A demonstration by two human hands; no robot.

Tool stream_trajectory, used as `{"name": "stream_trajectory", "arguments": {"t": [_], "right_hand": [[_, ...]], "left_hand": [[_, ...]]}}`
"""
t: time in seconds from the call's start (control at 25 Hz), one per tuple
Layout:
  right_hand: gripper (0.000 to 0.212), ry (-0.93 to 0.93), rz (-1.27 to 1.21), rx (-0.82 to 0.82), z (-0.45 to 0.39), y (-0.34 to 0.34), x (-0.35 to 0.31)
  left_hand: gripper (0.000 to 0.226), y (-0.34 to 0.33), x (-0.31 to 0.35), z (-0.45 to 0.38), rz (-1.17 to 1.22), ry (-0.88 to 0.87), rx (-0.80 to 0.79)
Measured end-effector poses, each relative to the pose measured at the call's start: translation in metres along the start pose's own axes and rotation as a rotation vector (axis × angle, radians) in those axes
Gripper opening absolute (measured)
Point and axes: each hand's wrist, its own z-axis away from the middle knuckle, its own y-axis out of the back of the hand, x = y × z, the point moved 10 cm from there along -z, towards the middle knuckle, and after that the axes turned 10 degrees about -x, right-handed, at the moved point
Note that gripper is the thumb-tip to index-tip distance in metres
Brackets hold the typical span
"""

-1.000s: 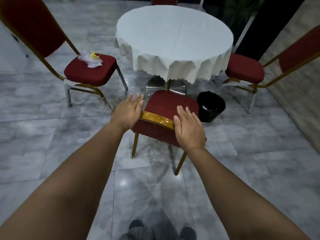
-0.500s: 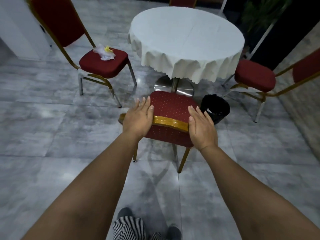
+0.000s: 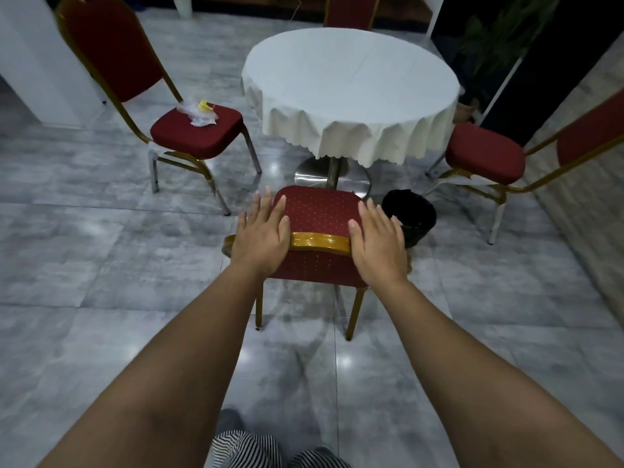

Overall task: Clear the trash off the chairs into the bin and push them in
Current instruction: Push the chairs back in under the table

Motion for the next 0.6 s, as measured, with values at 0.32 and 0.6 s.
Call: {"name": "stream_trajectory", "arguments": {"t": [0.32,0.6], "right_hand": [[0.070,-0.019,0.027,0.072,-0.034,-0.001,0.006],[0.065,-0.071,0.050,0.055,-0.130,-0.001,0.009]], "left_hand": [[0.059,0.010,-0.001,-0.035,-0.006,-0.028,0.109],[0.055,0.027,-0.006,-0.142,-0.016,-0.052,0.066]]}}
